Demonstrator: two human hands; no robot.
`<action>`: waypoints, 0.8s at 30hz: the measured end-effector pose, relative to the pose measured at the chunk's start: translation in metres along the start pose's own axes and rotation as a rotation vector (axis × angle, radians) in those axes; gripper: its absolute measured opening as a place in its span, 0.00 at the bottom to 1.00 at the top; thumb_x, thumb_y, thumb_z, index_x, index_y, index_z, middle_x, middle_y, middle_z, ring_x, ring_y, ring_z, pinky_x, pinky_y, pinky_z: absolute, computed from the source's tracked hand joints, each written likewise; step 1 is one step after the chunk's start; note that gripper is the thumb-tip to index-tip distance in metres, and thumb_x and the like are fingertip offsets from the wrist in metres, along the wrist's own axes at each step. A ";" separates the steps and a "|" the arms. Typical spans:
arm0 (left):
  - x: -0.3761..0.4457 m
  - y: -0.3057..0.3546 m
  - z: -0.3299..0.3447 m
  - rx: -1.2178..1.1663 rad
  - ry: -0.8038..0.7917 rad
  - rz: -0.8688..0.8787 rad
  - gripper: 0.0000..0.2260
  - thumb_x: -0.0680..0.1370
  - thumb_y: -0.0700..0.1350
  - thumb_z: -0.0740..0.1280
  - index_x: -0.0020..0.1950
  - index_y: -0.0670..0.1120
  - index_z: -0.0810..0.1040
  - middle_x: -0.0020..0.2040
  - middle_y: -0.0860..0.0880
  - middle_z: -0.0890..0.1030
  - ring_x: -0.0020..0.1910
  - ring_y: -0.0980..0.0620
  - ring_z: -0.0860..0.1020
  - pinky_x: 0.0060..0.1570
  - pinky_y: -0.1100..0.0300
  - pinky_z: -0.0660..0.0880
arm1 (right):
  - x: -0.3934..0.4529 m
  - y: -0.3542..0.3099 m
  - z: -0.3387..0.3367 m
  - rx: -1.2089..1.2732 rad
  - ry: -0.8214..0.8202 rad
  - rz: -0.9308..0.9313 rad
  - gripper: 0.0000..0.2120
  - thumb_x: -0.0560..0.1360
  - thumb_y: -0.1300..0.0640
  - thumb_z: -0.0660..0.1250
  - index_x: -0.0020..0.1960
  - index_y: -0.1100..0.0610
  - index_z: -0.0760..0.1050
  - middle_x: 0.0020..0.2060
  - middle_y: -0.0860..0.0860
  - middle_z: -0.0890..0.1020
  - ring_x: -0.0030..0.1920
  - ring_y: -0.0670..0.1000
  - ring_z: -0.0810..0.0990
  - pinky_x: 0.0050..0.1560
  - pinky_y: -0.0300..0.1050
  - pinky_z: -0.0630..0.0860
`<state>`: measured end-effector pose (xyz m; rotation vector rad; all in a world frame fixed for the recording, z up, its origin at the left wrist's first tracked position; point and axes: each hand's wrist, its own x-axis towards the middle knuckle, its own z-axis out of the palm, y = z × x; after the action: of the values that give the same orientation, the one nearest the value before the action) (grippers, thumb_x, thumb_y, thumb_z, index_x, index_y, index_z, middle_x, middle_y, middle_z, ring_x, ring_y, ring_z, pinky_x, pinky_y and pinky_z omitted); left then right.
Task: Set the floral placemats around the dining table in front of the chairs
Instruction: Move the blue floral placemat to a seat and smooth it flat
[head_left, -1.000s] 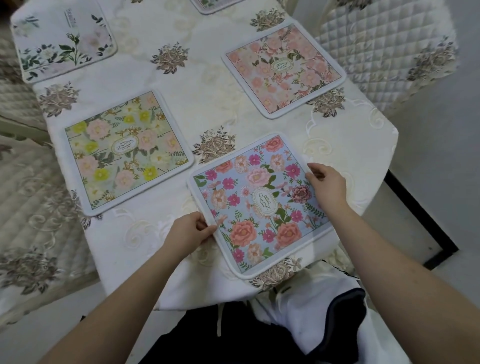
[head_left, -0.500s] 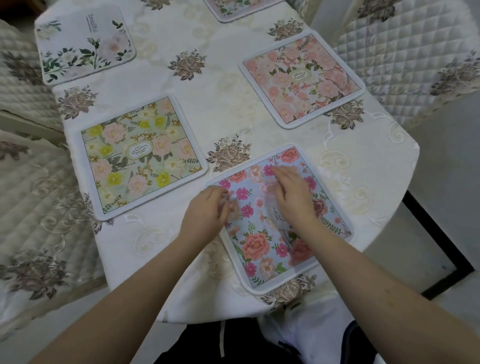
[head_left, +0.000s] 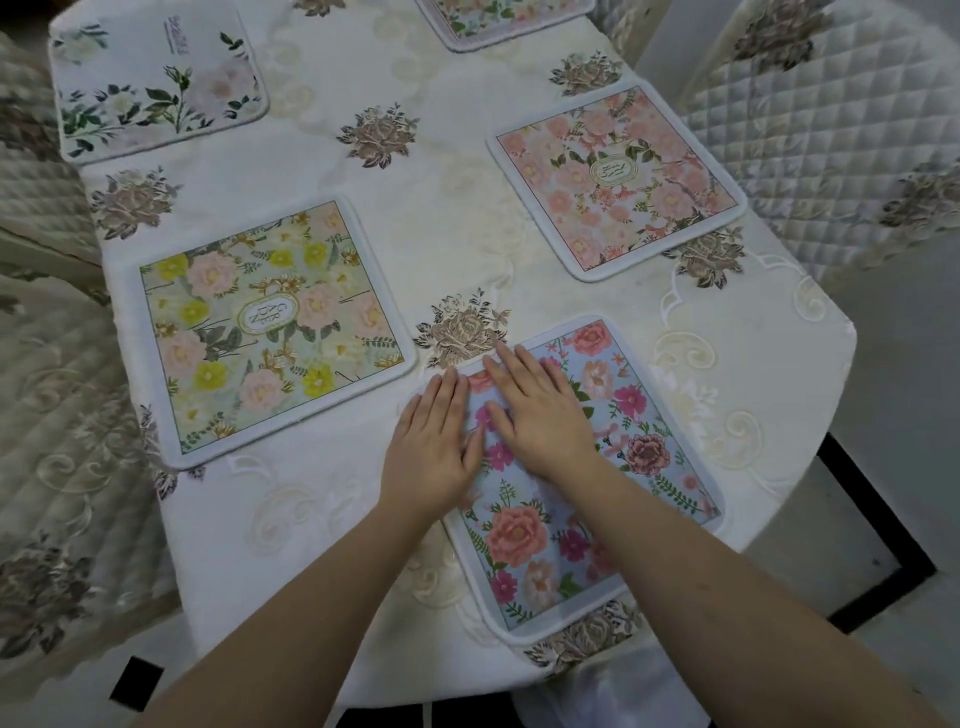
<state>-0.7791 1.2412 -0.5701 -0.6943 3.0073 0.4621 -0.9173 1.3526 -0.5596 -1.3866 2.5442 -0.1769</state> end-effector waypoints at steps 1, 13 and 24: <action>0.000 -0.003 -0.001 0.010 -0.008 0.005 0.30 0.82 0.58 0.51 0.81 0.45 0.55 0.81 0.48 0.54 0.80 0.52 0.51 0.78 0.55 0.47 | 0.000 0.003 -0.001 -0.004 -0.003 -0.004 0.29 0.81 0.40 0.42 0.80 0.48 0.48 0.80 0.46 0.49 0.79 0.47 0.46 0.78 0.51 0.42; -0.025 -0.050 -0.015 0.142 -0.060 -0.041 0.29 0.84 0.59 0.43 0.81 0.46 0.48 0.81 0.49 0.50 0.80 0.52 0.48 0.77 0.56 0.41 | -0.004 0.093 -0.017 0.013 0.077 0.298 0.33 0.81 0.40 0.42 0.80 0.56 0.46 0.80 0.51 0.50 0.79 0.48 0.46 0.77 0.48 0.42; -0.048 0.050 -0.035 -0.014 0.048 -0.067 0.27 0.81 0.48 0.45 0.79 0.38 0.58 0.80 0.40 0.57 0.80 0.45 0.53 0.77 0.52 0.41 | -0.047 0.001 -0.026 0.349 0.113 0.139 0.28 0.81 0.49 0.42 0.79 0.55 0.53 0.79 0.50 0.55 0.78 0.47 0.47 0.78 0.51 0.44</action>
<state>-0.7560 1.2941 -0.5189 -0.8159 3.0167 0.4710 -0.9005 1.3921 -0.5277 -1.0926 2.5290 -0.6555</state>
